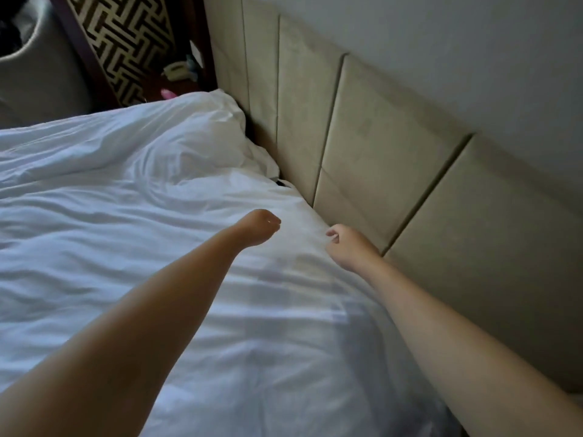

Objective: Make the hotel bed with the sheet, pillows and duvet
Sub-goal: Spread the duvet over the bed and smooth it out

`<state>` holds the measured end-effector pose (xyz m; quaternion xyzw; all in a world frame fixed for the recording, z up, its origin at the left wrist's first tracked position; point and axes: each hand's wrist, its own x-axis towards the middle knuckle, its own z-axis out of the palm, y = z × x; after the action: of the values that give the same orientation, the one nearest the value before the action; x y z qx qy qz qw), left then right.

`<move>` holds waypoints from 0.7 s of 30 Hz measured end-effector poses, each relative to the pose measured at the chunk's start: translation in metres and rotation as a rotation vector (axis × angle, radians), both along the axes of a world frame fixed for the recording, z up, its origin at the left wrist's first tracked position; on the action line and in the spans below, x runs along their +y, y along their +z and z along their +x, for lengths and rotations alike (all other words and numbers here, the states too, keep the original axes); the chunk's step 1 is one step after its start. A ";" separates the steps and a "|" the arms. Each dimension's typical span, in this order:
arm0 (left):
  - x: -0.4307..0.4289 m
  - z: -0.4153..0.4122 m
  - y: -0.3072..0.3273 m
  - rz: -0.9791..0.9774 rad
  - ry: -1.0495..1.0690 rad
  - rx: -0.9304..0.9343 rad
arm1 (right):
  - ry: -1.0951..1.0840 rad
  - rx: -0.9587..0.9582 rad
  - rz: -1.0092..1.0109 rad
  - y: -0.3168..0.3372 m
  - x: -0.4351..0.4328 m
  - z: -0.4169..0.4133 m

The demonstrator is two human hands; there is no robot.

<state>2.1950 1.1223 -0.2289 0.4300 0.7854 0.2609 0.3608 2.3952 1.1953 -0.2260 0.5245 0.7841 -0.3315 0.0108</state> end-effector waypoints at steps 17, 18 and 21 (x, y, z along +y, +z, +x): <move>0.196 -0.141 -0.075 -0.099 0.180 0.077 | 0.093 0.122 -0.137 -0.067 0.209 -0.190; 0.208 -0.150 -0.084 -0.132 0.194 0.103 | 0.085 0.128 -0.148 -0.076 0.221 -0.200; 0.241 -0.176 -0.114 -0.244 0.255 0.203 | 0.063 0.124 -0.210 -0.111 0.253 -0.227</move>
<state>2.0193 1.3628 -0.3431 0.3044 0.8916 0.1626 0.2932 2.1684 1.4481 -0.3365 0.4742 0.7603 -0.4431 0.0279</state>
